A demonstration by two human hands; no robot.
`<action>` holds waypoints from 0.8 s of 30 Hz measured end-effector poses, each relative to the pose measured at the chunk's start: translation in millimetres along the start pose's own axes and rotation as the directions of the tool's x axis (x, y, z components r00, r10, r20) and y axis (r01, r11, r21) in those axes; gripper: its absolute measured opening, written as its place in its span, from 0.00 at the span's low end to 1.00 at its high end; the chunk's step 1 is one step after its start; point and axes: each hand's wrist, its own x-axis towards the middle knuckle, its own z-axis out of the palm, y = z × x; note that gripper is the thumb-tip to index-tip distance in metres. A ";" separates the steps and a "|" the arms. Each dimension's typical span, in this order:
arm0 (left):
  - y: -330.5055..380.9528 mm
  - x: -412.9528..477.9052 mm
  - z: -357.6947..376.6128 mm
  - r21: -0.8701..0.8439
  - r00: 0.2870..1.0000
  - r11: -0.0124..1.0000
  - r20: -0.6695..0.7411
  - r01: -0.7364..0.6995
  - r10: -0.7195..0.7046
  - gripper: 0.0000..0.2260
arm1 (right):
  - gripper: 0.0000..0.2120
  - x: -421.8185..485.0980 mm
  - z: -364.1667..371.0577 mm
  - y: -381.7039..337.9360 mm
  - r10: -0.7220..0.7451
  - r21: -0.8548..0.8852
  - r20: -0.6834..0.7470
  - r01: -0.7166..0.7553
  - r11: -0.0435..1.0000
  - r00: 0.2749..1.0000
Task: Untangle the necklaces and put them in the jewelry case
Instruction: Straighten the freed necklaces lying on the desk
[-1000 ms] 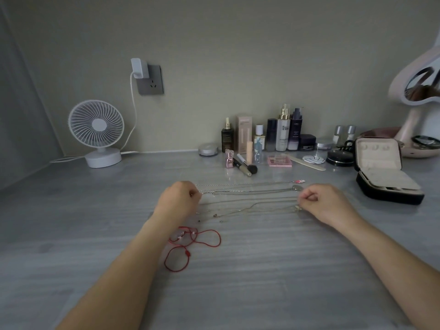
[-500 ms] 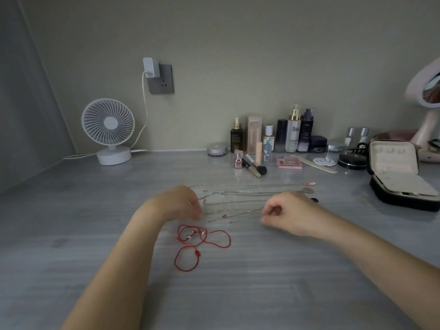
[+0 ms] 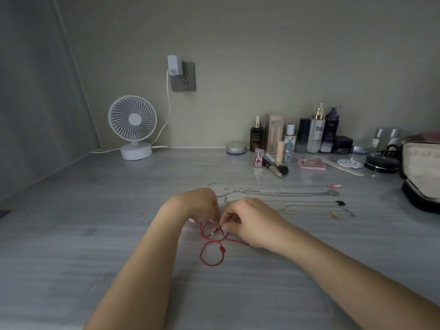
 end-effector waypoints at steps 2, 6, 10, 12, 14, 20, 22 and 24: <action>1.2 -0.4 -1.3 -0.079 1.000 0.997 -0.010 -0.014 0.013 0.04 | 0.04 -1.3 5.6 2.7 0.016 0.032 -0.064 -0.014 0.999 0.998; 3.5 -2.1 -2.5 -0.264 0.996 0.963 -0.075 -0.061 0.042 0.09 | 0.04 -6.3 12.4 8.3 0.032 0.058 -0.115 -0.025 0.998 0.993; 8.5 -5.9 -2.6 -0.427 0.997 0.903 -0.083 -0.039 0.003 0.10 | 0.03 -9.0 9.4 4.9 0.016 0.089 -0.180 0.000 0.996 0.984; 10.8 -7.4 -2.4 -0.477 0.994 0.878 -0.106 -0.036 -0.016 0.09 | 0.04 -10.0 9.5 1.7 -0.002 0.074 -0.191 0.016 0.997 0.982; 12.4 -8.0 -2.2 -0.551 0.987 0.832 -0.154 -0.059 -0.032 0.10 | 0.05 -10.2 10.7 -0.2 -0.015 0.068 -0.185 0.028 0.997 0.983; 20.9 -12.3 -4.5 -0.825 0.968 0.539 -0.241 -0.169 -0.065 0.08 | 0.10 -6.7 20.0 1.2 0.049 0.258 -0.111 -0.019 0.966 0.993; 21.9 -12.6 -5.1 -0.859 0.969 0.477 -0.241 -0.187 -0.054 0.08 | 0.04 -4.0 18.8 0.6 0.059 0.325 -0.154 -0.005 0.946 0.986; 20.5 -11.7 -5.6 -0.866 0.967 0.459 -0.251 -0.199 -0.054 0.05 | 0.07 -1.5 15.3 1.2 0.086 0.378 -0.176 -0.013 0.926 0.981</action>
